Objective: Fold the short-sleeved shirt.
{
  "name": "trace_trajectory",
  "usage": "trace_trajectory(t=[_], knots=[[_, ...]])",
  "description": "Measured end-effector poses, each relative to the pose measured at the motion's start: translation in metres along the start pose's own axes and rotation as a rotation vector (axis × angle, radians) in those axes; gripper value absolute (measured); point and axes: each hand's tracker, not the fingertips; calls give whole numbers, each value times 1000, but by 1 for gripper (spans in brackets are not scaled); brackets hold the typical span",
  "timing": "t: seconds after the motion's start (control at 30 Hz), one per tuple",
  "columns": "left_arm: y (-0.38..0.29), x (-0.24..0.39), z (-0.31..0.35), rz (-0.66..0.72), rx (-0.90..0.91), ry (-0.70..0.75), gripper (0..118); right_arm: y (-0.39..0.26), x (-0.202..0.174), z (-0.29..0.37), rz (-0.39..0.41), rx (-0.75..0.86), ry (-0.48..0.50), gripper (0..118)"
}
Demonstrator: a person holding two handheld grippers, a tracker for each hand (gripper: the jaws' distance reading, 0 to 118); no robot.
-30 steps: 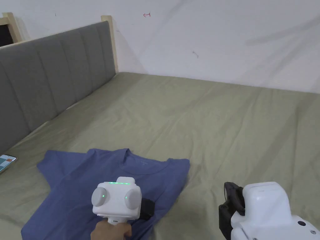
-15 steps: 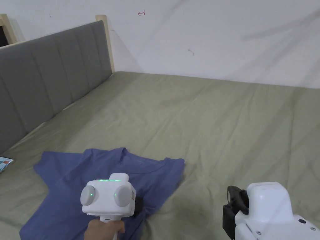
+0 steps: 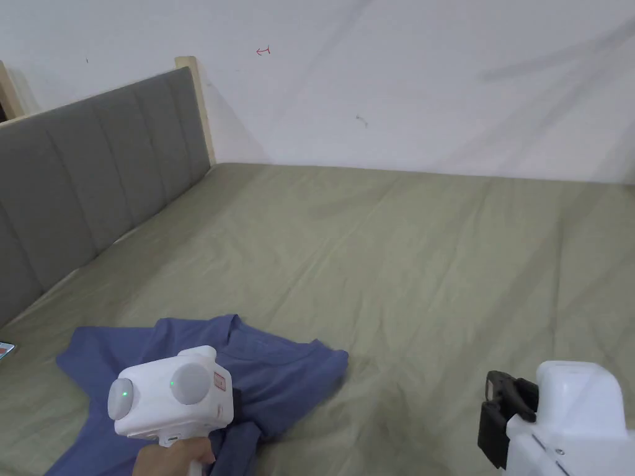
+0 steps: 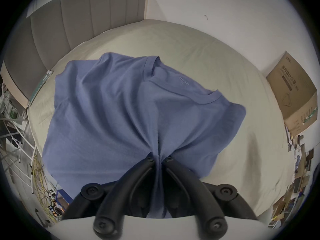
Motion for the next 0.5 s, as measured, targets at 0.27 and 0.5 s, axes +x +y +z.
trace_trajectory(t=[0.27, 0.5], knots=[[28, 73, 65, -91, 126, -201, 2, 15, 40, 17, -50, 51, -97, 0], [20, 217, 117, -307, 156, -531, 2, 32, 89, 52, -114, 139, -233, 0]])
